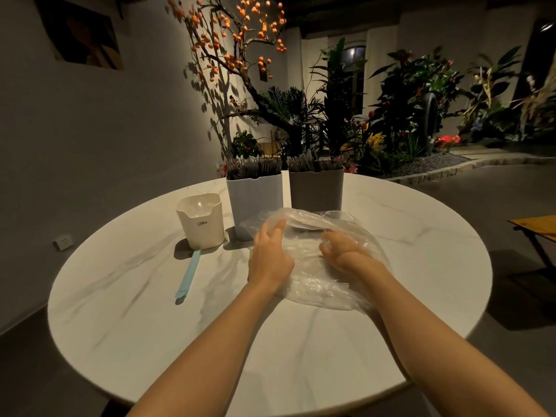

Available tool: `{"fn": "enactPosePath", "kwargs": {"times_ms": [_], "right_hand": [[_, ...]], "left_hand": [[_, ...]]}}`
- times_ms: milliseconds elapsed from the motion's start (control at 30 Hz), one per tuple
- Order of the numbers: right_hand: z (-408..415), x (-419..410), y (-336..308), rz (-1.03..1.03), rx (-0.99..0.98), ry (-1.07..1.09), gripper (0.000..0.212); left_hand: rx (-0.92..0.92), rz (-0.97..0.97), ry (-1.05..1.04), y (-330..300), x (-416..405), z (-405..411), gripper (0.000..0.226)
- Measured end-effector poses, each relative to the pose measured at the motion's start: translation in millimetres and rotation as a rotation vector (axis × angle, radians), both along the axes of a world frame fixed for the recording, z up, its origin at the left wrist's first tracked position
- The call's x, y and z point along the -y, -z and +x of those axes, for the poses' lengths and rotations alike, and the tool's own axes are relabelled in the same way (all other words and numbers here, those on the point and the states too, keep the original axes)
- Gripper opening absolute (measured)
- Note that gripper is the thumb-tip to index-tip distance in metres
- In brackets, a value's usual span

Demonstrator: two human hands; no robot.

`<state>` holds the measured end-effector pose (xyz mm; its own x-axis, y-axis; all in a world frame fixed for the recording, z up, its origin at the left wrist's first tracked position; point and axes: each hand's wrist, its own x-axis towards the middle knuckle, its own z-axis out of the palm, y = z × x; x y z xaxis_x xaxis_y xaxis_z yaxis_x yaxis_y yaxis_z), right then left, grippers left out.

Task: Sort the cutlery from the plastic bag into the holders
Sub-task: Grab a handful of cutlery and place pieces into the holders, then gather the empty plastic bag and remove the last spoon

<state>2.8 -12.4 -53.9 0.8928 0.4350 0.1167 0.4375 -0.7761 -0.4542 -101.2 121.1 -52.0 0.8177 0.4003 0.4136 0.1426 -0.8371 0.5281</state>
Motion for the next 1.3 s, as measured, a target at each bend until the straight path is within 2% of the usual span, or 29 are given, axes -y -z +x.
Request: {"fn": "enactPosePath", "kwargs": {"times_ms": [200,367,533,700,867,933,1033,1300], "right_hand": [[-7,-3,-6,-0.037,0.07,0.142,0.055],[-2,-5,2,0.001,-0.024,0.256,0.053],[2,-6,0,0.084,-0.067,0.104,0.058],[-6,-5,-2,0.189,-0.11,-0.084,0.05],[-9,-10,-11,0.346,-0.12,-0.019,0.038],[-7,-13,-14,0.302,-0.15,0.08,0.038],[-7,-19,-17,0.237,-0.199,0.089,0.044],[-16,-21,-23,0.226,-0.294,-0.279,0.074]], "left_hand": [[0.449,0.25,-0.038,0,-3,2,0.04],[0.589,0.406,0.127,0,1,3,0.038],[0.539,0.375,0.252,0,2,1,0.037],[0.471,0.225,0.255,-2,5,1,0.053],[0.483,0.046,0.196,-5,5,0,0.06],[0.499,-0.012,0.196,-6,2,0,0.06],[0.452,-0.067,0.218,-6,-3,0,0.063],[0.404,-0.086,0.212,-2,-10,3,0.066]]}}
